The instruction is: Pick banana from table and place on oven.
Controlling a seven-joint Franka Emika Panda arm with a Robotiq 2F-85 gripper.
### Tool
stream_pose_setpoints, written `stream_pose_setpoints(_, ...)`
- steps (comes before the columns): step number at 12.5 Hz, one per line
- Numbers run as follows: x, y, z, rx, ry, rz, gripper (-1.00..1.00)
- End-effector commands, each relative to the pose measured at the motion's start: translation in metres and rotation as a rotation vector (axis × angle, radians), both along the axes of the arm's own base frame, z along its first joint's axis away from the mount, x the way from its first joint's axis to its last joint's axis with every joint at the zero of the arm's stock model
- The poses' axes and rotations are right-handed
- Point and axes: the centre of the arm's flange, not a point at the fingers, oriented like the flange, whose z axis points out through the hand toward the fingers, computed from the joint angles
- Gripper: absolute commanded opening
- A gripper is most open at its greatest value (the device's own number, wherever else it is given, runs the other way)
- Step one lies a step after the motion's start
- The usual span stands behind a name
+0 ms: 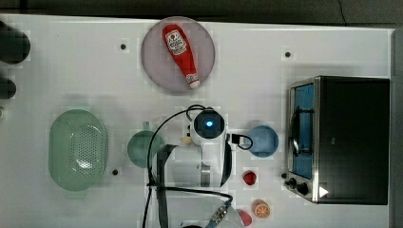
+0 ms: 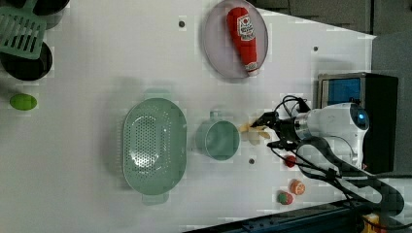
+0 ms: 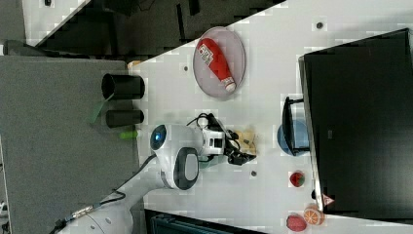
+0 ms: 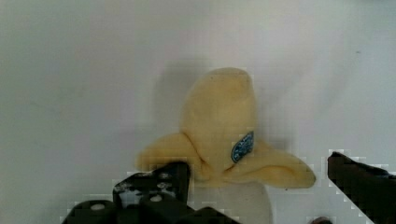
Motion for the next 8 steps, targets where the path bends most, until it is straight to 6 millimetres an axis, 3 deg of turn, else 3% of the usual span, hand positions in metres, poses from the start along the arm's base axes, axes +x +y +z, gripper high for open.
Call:
stream_pose_setpoints(1,0.0205,0.0035,0.0167,0.000,-0.099,-0.039,0.68)
stream_pose_setpoints(6,0.0219,0.0053,0.0175,0.001,-0.112,-0.035,-0.49)
stream_pose_setpoints(8,0.0250,0.0060,0.0249,0.002,-0.128,-0.034,-0.59)
